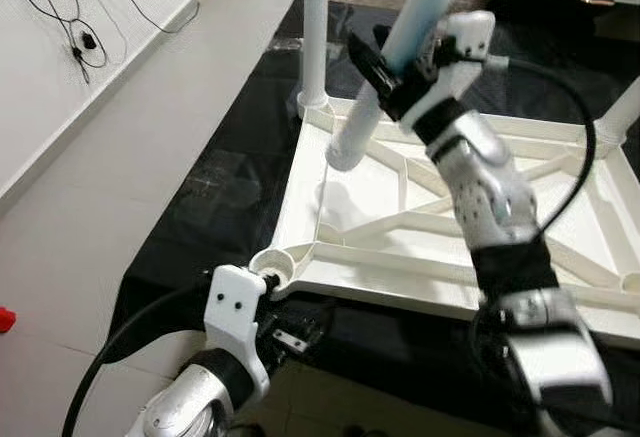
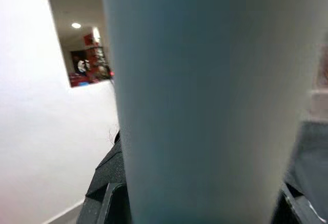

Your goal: Building children table

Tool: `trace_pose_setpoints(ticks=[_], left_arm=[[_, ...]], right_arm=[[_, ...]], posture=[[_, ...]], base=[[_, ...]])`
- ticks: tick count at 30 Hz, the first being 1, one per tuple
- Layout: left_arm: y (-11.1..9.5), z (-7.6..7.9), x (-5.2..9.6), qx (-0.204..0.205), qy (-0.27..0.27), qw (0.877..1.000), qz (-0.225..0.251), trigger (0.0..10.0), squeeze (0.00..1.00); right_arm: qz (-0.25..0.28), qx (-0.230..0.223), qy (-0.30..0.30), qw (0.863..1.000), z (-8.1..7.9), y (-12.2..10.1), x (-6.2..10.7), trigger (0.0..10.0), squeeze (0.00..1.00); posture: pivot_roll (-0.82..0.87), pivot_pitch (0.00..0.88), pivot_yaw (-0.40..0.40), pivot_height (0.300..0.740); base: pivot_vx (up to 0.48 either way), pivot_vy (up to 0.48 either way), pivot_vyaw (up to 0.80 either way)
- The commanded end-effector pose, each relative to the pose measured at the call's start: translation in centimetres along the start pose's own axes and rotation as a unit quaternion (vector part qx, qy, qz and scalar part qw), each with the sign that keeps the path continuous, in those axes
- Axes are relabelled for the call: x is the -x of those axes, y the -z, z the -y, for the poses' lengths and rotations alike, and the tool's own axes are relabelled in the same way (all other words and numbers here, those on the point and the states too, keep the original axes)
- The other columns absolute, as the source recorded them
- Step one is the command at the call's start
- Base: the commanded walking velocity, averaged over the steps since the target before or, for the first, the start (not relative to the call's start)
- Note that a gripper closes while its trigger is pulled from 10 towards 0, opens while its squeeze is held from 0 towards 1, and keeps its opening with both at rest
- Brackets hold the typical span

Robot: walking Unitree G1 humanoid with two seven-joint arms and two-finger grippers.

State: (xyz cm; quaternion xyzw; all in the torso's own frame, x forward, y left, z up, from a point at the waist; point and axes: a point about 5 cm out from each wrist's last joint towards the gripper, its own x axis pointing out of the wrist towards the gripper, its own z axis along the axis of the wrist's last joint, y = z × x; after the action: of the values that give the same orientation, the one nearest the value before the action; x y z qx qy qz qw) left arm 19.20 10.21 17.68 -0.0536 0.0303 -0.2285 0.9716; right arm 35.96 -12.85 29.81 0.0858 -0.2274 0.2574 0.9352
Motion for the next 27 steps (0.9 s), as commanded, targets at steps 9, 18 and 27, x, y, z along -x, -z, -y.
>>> trace_pose_setpoints(ticks=[9, 18, 27], left_arm=[[0.3, -0.2, -0.2, -0.009, -0.015, 1.000, 0.008, 10.0, 0.00], [0.8, -0.4, -0.2, -0.015, -0.028, 0.999, 0.007, 10.0, 0.00], [1.1, -0.6, -0.2, -0.015, -0.044, 0.999, 0.003, 10.0, 0.00]], right_arm=[[-0.014, -0.022, -0.011, 1.000, -0.4, 0.3, 1.8, 10.0, 0.00], [-0.032, -0.023, -0.003, 0.999, -1.0, 1.0, 2.4, 10.0, 0.00], [-0.042, -0.017, -0.008, 0.999, -1.1, 1.1, 2.3, 10.0, 0.00]], posture=[[0.13, 0.065, -0.061, 0.740], [0.13, 0.052, -0.062, 0.740], [0.13, 0.064, -0.066, 0.740]], base=[[0.000, 0.064, 0.00], [-0.295, 0.382, 0.00], [-0.034, 0.042, 0.00]])
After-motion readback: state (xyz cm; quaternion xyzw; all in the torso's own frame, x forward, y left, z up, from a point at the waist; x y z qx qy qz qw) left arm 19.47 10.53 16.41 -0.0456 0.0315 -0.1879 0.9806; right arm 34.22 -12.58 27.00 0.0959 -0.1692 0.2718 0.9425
